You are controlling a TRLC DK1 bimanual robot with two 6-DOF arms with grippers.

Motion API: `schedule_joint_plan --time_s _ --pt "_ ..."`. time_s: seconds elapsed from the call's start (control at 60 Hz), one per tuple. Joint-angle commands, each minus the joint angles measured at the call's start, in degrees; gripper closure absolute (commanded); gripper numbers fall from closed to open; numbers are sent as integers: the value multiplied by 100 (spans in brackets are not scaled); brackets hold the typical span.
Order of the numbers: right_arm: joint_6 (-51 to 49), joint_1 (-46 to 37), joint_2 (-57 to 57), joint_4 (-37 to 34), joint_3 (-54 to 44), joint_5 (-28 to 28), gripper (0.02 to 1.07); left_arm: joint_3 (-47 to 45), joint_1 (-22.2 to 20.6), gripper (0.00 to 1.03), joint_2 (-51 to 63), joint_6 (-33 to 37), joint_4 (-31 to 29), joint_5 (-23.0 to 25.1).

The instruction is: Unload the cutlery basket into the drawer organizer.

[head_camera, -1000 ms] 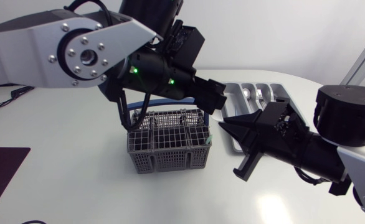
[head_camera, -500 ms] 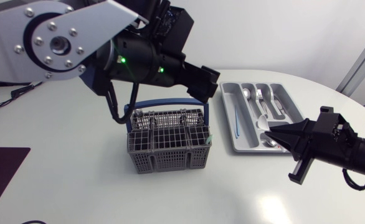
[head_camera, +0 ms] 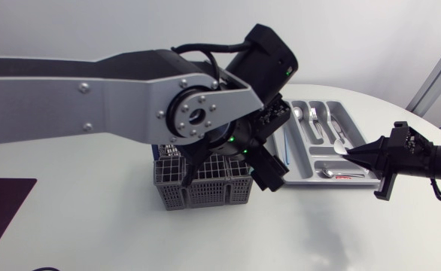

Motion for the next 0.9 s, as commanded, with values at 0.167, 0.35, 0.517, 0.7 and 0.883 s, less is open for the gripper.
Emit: schedule_joint_plan --time_s 0.167,0.35,0.517,0.7,0.883 --pt "-1445 -183 1170 -700 992 318 97 433 -395 16 516 158 -79 -965" --pt "-2200 -218 1697 -823 1352 775 97 574 -694 18 806 88 -167 -1739" --pt "-2737 -236 2119 -1008 1555 1057 99 688 -782 18 982 -79 -220 -1985" --pt "-2939 -86 2348 -867 1458 1364 99 934 -799 18 1176 -255 -501 -2002" --pt "-3018 54 2497 -489 1388 1514 98 1075 -826 18 1343 -405 -642 -2020"
